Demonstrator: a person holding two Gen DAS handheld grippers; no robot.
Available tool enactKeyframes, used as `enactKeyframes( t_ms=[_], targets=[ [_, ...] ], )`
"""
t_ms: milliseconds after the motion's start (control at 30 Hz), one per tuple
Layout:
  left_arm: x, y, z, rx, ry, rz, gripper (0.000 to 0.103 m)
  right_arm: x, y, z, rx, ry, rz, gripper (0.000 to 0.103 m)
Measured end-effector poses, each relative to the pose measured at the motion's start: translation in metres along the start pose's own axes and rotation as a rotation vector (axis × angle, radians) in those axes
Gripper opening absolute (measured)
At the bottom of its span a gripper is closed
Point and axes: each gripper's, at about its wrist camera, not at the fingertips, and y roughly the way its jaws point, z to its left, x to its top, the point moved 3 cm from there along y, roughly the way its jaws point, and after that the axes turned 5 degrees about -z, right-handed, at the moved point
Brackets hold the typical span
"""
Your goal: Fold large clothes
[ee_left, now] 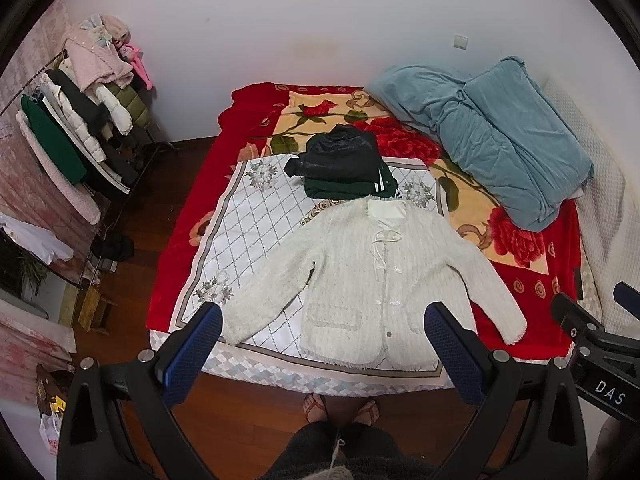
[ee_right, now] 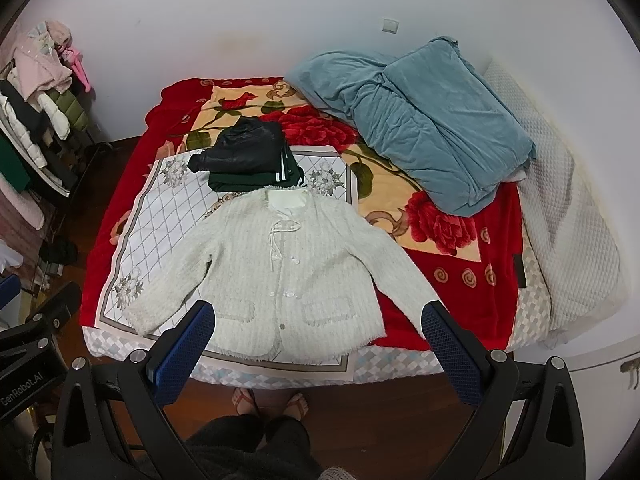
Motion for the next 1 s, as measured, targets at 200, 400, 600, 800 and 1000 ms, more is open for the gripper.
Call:
enactKeyframes(
  t_ms=[200,400,600,800,1000],
  targets=[
    [0.007,0.006,0.002,0.001,0.001,0.002,0.103,0.000,0.000,0.003,-0.001,0.000,0.001,0.103],
    [0.000,0.001,0.001,-0.003,0.000,-0.002,0.103,0.002,0.002,0.004,-0.002,-0.001,0.002,0.103],
    [0.000,0.001,0.000,0.000,0.002,-0.002,0.103,0.003,0.002,0.005,-0.002,-0.002,0.004,0.103],
    [0.001,0.002,0.000,-0.002,-0.001,0.000,0.103,0.003,0.002,0.007,-0.004,-0.002,0.006,0.103],
    [0.001,0.002,0.000,-0.002,-0.001,0.001,0.103,-0.005,0.004,0.015,-0.006,-0.003,0.008,0.103]
  ],
)
